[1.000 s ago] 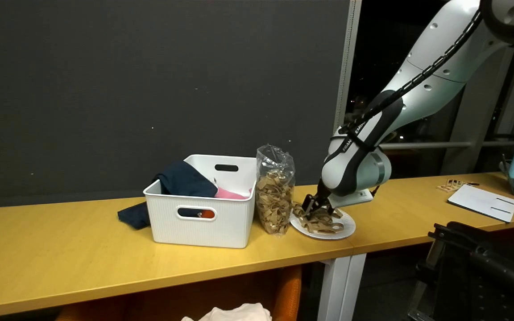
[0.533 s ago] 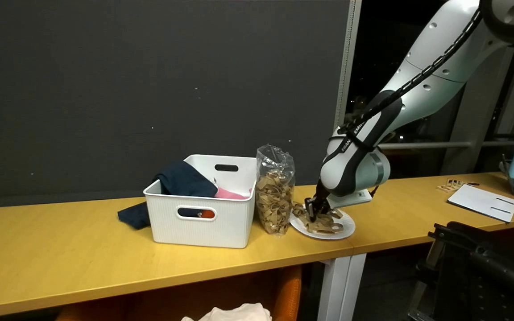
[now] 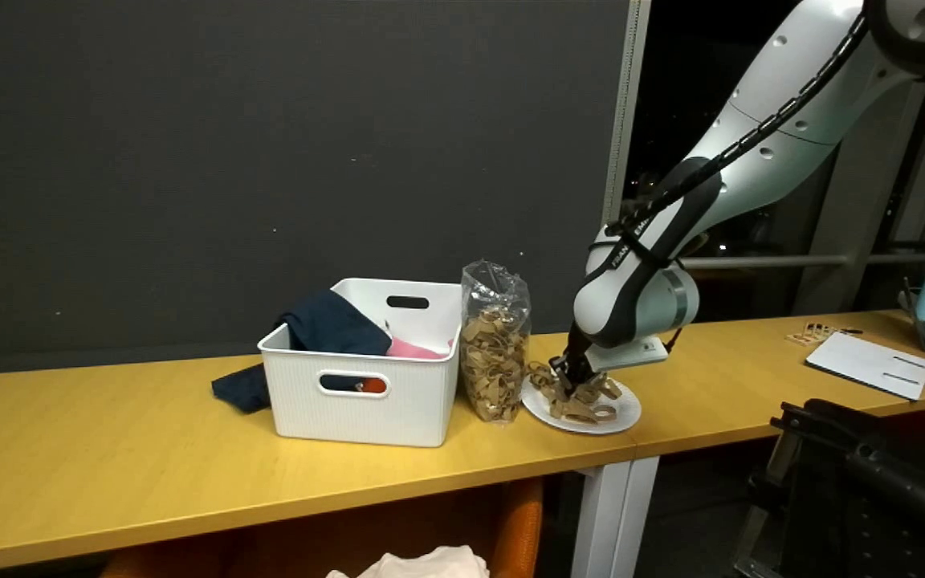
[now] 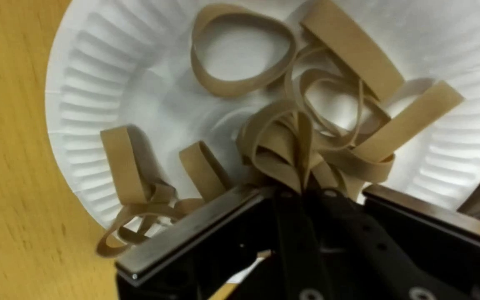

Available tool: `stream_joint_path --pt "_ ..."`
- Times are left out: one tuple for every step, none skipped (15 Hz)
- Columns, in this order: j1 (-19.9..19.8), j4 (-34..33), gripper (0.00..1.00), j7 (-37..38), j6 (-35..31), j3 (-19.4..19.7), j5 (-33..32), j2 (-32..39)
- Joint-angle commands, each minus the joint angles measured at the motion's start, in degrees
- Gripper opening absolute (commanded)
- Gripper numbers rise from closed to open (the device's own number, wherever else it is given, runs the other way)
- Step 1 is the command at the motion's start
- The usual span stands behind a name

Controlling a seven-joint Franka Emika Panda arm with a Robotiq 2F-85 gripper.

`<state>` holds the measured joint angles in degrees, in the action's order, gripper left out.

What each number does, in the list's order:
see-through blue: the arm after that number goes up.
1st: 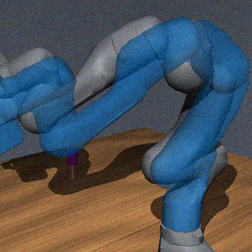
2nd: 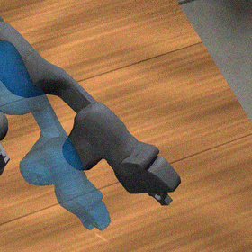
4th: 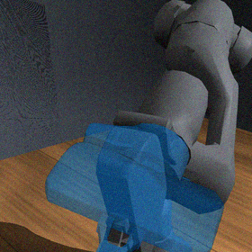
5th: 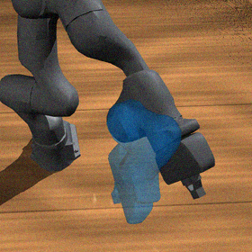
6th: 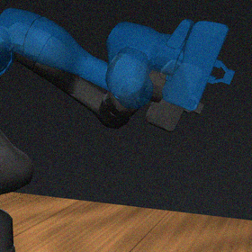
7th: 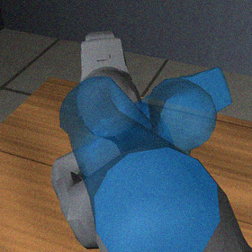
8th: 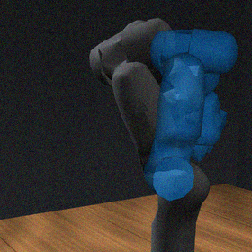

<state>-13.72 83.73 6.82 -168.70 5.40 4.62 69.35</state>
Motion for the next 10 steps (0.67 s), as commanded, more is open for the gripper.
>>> stream_joint_path --pt "1.18 2.57 0.01 1.26 2.73 0.73 1.7 -4.86" --pt "1.8 3.27 0.01 1.92 3.43 1.27 1.8 -6.49" --pt "2.3 3.81 0.01 2.48 4.09 1.7 1.87 -7.8" --pt "2.93 4.43 0.01 3.11 4.74 2.24 1.82 -9.41" --pt "3.61 4.89 0.01 3.8 5.5 2.83 1.69 -10.9" --pt "4.35 5.12 0.01 4.64 6.53 3.49 1.58 -12.4" --pt "5.21 5.52 0.01 5.44 7.51 4.28 1.37 -13.87" --pt "6.23 6.2 0.01 6.37 8.72 5.14 1.09 -15.7" --pt "7.27 6.67 0.01 7.22 9.65 6.12 0.72 -17.2" --pt "8.35 7.56 0.01 8.0 10.83 6.98 0.34 -19.19"
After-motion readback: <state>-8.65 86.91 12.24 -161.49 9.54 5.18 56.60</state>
